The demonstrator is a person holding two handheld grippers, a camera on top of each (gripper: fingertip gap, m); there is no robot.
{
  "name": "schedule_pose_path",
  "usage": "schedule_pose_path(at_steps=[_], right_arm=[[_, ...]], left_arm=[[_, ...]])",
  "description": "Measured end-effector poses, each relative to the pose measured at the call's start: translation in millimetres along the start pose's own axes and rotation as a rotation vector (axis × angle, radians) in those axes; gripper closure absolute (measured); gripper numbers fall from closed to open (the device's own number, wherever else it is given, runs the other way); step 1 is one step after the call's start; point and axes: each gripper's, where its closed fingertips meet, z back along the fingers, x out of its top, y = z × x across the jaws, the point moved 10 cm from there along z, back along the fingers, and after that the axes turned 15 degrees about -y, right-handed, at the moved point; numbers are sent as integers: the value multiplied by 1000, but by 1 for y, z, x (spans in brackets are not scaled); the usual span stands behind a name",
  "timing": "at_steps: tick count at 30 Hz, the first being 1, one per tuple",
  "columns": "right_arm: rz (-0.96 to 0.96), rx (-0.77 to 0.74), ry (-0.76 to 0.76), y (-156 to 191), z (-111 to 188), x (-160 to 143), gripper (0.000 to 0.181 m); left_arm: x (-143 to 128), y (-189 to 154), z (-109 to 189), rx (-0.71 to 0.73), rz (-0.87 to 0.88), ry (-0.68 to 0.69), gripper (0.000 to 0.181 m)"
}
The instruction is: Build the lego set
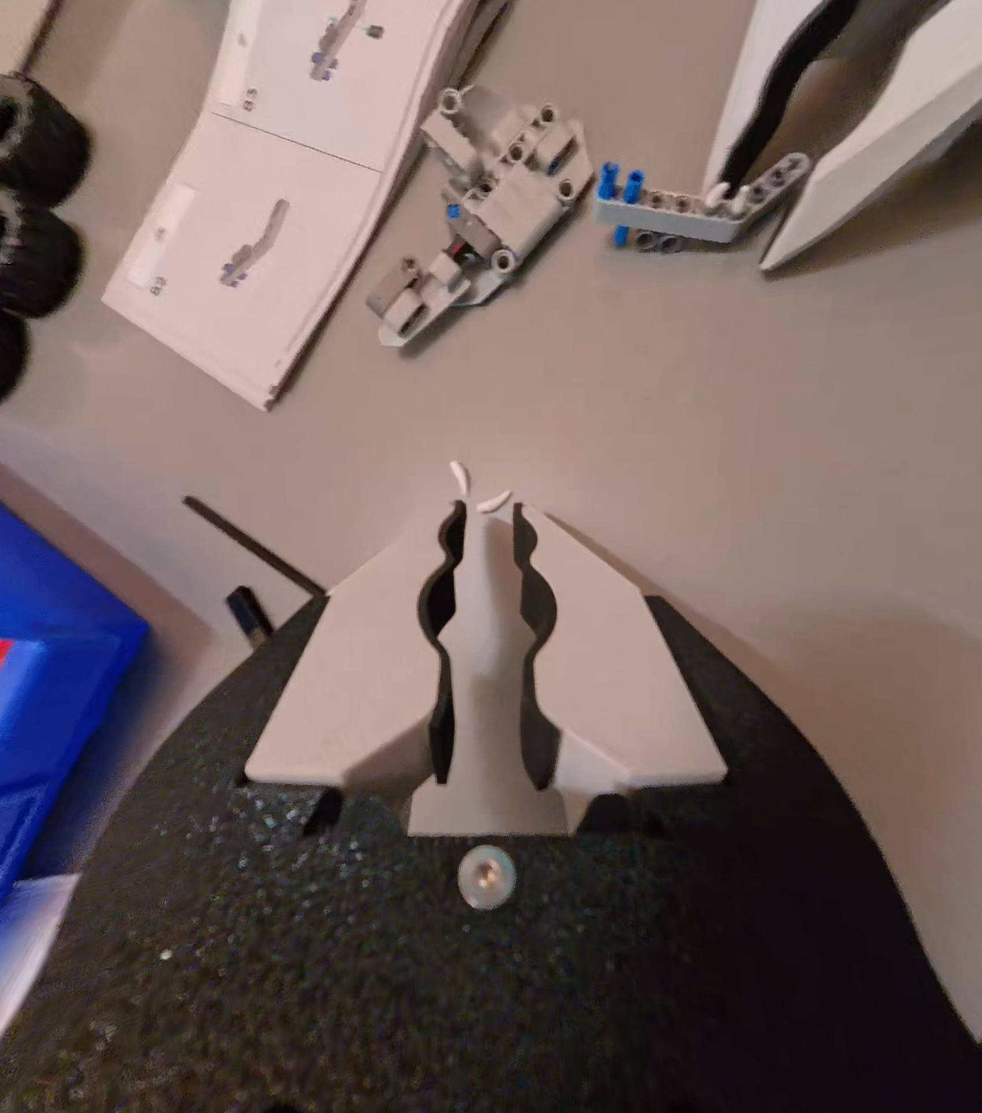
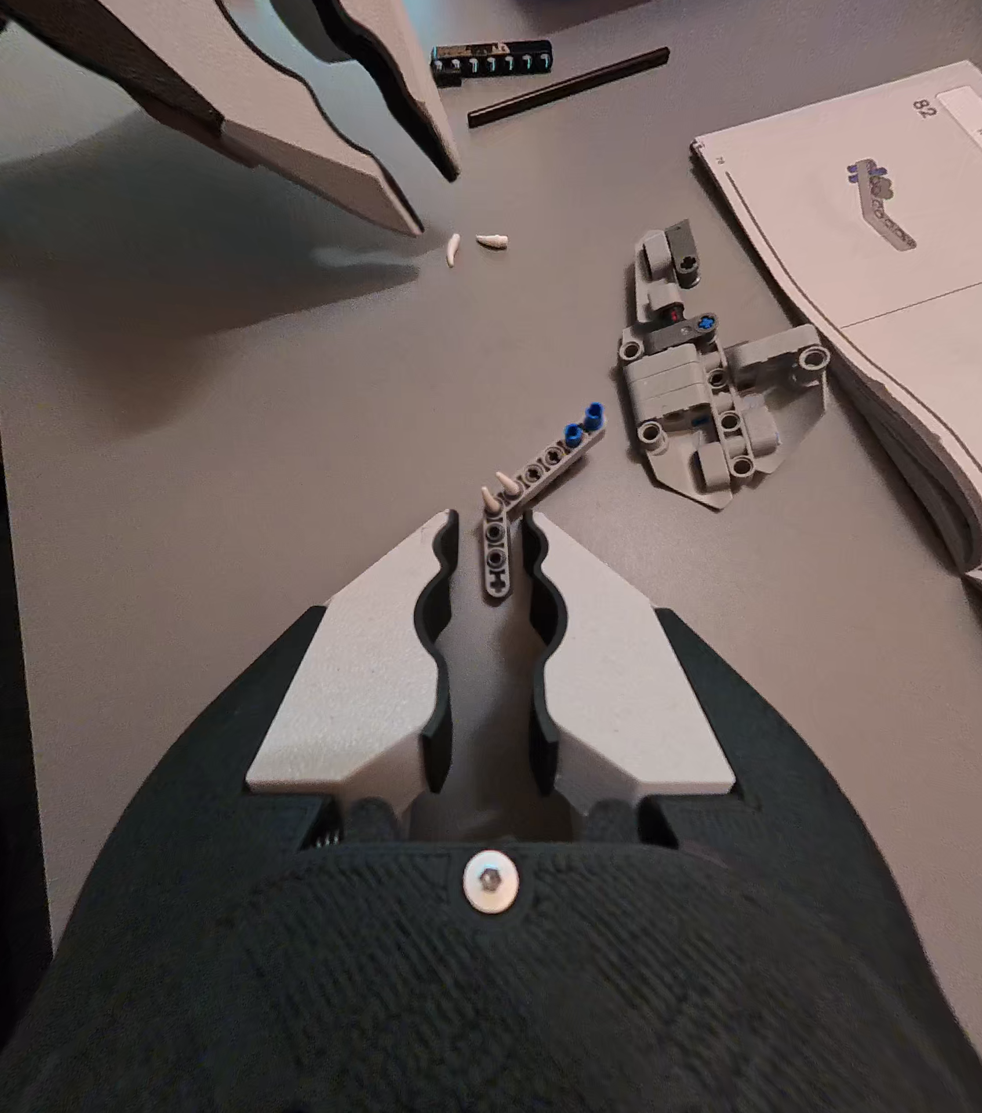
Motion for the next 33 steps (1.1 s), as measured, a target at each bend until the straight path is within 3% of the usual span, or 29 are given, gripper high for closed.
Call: schedule_pose_path(at_steps=[1,6,14,19,23,27,31,33], right_arm=[[0,5,-5,1,0,0,159],[10,29,-7,2,2,-1,142],[-32,79,-25,-4,28,-4,140],[-47,60,-34,-14,40,-6,142],[-41,65,-75,-18,49,-3,144],[-112,155,-172,-21,58,-1,146],[-222,334,-430,-15,60,9,154],[-323,439,-589,-13,64,17,157]], left_arm=[[0,-1,-1,-21,21,-3,171],[2,-3,-6,-2,-58,6,174],[-2,4,-17,-53,-97,41,180],[0,6,-19,-56,-6,39,181],[8,-6,-15,-81,60,-153,181],[27,-20,-10,-207,231,-417,181],[56,-33,-8,-409,480,-824,181],[63,-36,-12,-490,583,-963,181]])
